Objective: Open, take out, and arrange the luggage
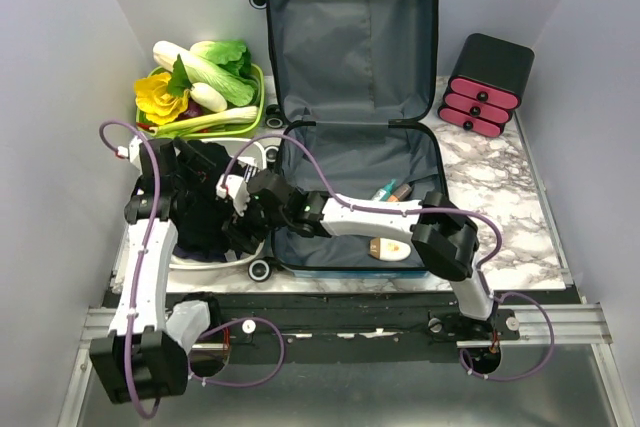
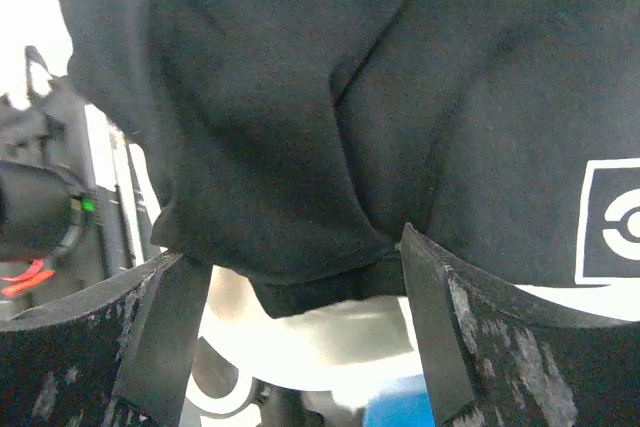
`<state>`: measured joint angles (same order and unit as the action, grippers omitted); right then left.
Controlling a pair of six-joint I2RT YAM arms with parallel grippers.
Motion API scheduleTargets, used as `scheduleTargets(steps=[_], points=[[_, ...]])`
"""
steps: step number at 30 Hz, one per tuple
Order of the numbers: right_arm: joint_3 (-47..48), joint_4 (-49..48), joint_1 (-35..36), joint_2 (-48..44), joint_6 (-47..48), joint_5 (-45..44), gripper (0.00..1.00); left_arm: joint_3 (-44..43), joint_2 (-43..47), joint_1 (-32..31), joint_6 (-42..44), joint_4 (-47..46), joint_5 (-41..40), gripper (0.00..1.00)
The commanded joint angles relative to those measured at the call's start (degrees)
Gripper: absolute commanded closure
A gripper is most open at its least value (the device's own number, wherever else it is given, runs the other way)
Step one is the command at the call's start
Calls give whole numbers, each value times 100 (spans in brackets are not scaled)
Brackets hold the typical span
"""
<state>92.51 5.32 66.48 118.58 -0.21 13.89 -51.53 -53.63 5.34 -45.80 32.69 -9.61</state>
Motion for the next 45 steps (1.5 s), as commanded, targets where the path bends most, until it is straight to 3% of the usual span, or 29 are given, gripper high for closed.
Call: scheduleTargets(steps=[1,4,9,14,20,25,29,35,38,45], points=[[-733,-391,-117,-335,460,-1072,18,415,-446,362,107,-1009,1857,1],[-980,-479,-231,-485,565,-976,18,600,-640,397,115,-1299,1866,1],[-963,-638,-267,-459,715,-739,18,565,-1140,494,80,-1010,700,1],[-1042,-638,-267,-547,838,-493,18,706,-1527,511,325,-1818,1232,1],[-1191,-603,-267,-1301,874,-519,12,109,-1722,503,748,-1862,1901,1],[-1569,-602,-276,-2337,322,-948,1,-761,-1353,511,863,-933,1743,1],[-2034,-594,-416,-3023,-452,-1896,0,-912,-958,494,398,87,1182,1],[-2929,-585,-1039,-3702,-1376,-2550,0,54,9,178,344,168,2164,1],[-3238,-585,-1356,-3983,-1544,-2339,0,458,606,-217,265,203,2086,1],[-3810,-550,-1559,-4370,-1588,-2417,0,1302,1143,-253,80,756,1524,1]])
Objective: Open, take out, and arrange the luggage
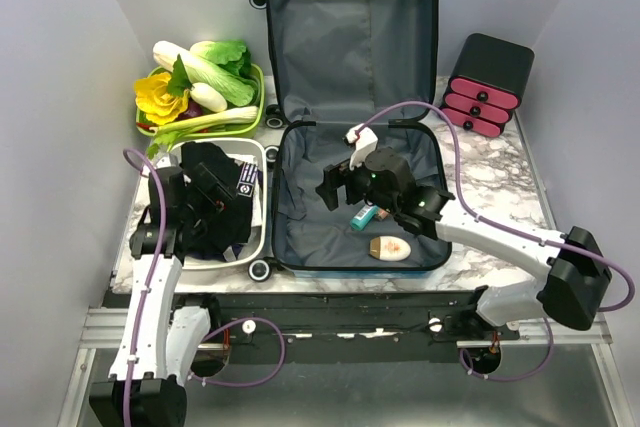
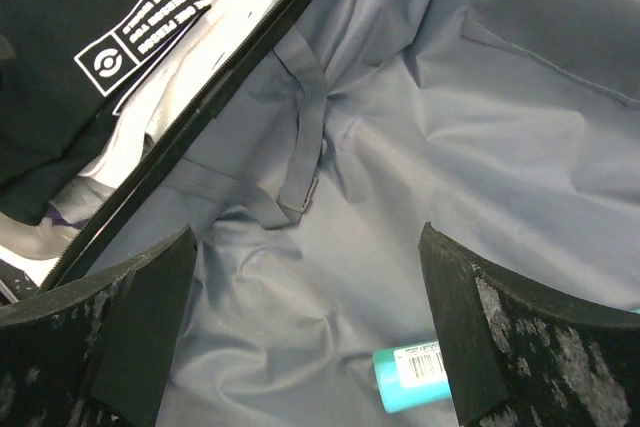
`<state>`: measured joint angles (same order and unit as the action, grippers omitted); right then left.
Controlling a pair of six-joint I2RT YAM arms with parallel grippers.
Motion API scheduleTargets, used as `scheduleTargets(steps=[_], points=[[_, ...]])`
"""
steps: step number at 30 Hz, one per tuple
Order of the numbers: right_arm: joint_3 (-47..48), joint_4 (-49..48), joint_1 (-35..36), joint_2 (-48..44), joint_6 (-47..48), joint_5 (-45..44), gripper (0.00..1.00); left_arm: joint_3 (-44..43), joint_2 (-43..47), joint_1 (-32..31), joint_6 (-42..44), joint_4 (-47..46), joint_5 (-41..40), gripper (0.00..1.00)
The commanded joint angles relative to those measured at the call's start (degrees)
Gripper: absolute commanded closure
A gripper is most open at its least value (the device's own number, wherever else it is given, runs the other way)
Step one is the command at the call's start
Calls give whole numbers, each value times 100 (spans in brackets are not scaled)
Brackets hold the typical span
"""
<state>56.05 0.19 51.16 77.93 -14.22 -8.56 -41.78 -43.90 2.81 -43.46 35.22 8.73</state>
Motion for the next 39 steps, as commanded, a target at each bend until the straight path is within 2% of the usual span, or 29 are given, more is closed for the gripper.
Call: scheduleTargets(steps=[1,4,9,14,19,22,25,28,29,32,34,36,39], points=[[-252,-36,-44,-348,-195,-190,0,389,206,0,-145,529,-363,1],[-366,157,-97,-410,-248,-252,0,530,285,0,-206,723,-828,1],[-516,228,-185,-647,-485,-602,0,496,356,0,-136,179,-416,1],[-630,254,-369,-1095,-538,-981,0,-434,435,0,180,265,-583,1],[-876,412,-685,-1657,-670,-1411,0,-1525,128,-17,593,547,-478,1],[-1025,464,-1141,-1869,-731,-1368,0,-1772,-4,-61,629,425,-408,1],[-1017,579,-1888,-2018,-706,-1254,0,-1737,-83,-140,524,29,-91,1],[-956,579,-2775,-2010,-661,-1026,0,-1650,-267,-263,444,-226,-196,1],[-860,579,-3291,-1949,-661,-869,0,-1649,-347,-498,479,-252,-240,1],[-623,623,-4058,-1554,-425,-595,0,-1719,-707,-746,532,-305,-398,1],[-236,728,-4393,-1115,-406,-674,0,-1746,-909,-790,602,-454,-494,1],[280,816,-4938,-755,-441,-386,0,-1763,-1102,-791,707,-647,-705,1],[783,1019,-5247,-130,-179,-356,0,-1921,-1549,-773,830,-727,-1513,1]])
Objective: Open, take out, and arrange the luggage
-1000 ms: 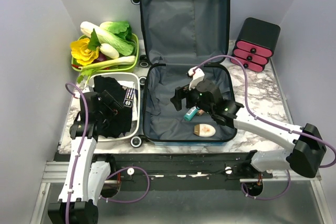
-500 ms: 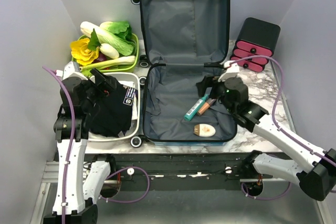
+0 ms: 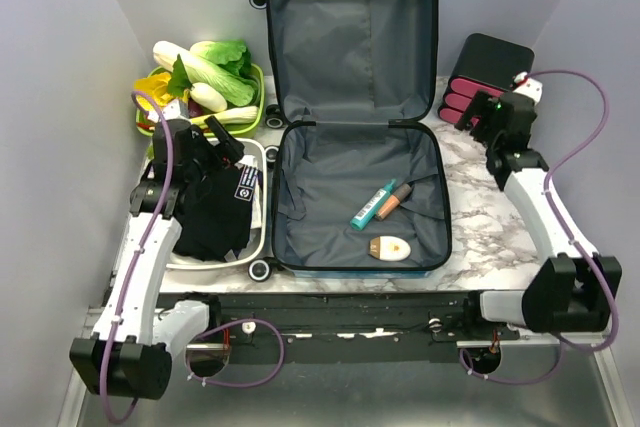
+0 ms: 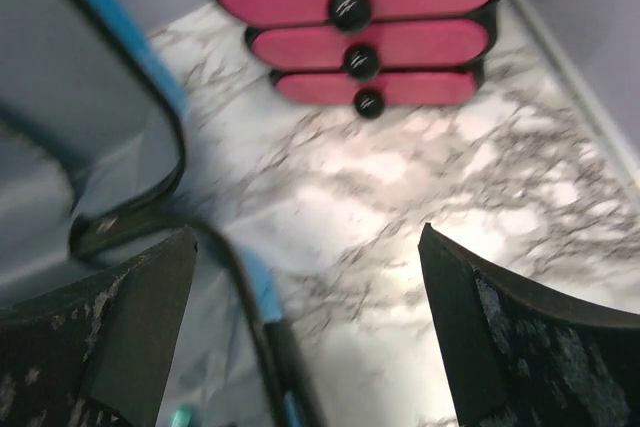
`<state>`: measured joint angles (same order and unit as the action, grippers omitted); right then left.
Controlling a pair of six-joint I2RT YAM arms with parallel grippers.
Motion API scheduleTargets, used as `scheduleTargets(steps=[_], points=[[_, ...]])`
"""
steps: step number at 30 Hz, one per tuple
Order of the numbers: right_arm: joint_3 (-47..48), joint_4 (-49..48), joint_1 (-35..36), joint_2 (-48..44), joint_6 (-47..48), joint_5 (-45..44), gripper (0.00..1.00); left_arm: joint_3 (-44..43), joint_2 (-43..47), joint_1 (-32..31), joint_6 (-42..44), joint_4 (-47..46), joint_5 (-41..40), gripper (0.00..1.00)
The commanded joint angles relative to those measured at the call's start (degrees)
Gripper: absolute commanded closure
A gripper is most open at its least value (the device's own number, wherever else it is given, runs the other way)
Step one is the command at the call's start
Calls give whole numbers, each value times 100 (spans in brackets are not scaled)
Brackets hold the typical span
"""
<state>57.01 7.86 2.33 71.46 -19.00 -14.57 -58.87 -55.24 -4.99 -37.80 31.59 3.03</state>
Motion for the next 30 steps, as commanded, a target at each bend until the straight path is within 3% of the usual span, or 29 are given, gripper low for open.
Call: scheduleTargets(steps=[1,4,6,9,16,22,30], points=[[975,251,-382,788,553,131,0,-326,-556,51,308,-373,-1066,1],[1616,216,-461,1219,985,-353,0,-537,-1163,446,335,-469,-937,1],[1978,234,-715,1676,1030,-171,0,-520,-1409,788,291,-819,-340,1],[2603,348,-900,2239,1144,-142,0,-441,-1866,904,194,-1312,345,1],[4149,357,-1015,3575,1566,-292,0,-810,-2929,904,203,-1393,699,1],[5799,532,-1103,4901,1725,-170,0,-757,-2958,904,159,-1419,840,1],[6963,822,-1112,5931,2155,471,0,-1109,-2659,895,71,-1243,910,1]])
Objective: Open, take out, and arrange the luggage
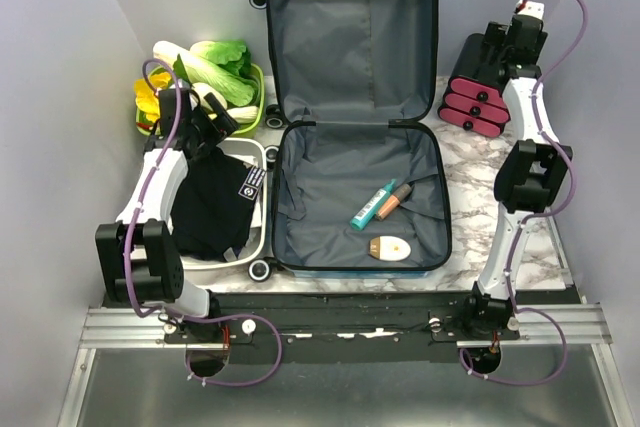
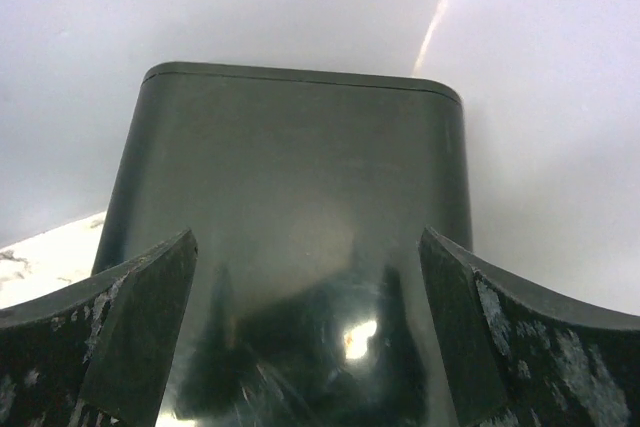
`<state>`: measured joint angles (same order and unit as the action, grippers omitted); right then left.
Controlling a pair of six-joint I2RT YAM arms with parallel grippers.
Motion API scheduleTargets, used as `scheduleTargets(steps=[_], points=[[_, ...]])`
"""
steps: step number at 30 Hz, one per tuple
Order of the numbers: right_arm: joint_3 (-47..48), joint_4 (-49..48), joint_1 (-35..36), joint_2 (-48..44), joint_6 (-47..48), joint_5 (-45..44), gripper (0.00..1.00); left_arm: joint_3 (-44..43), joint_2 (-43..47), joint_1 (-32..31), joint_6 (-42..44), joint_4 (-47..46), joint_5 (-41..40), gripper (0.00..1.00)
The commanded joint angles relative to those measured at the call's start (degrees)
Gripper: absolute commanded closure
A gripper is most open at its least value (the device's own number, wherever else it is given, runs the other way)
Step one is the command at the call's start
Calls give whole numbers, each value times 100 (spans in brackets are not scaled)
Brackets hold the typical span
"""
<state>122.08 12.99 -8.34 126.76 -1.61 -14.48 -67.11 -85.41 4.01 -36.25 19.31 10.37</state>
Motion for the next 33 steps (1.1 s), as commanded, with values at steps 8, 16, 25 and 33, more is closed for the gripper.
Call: scheduleTargets(steps=[8,16,25,33], points=[[413,1503,-54,578,898,710,0,-285,1263,-58,-23,46,-263,1],[-159,1795,-45,42,706,1961,0,-258,1422,-58,-14,12,-194,1],[403,1494,482,384,820,333,0,-180,1404,-67,74,38,-149,1],[931,1610,526,859,864,341,0,-179,1307,-67,57,-77,26,1]])
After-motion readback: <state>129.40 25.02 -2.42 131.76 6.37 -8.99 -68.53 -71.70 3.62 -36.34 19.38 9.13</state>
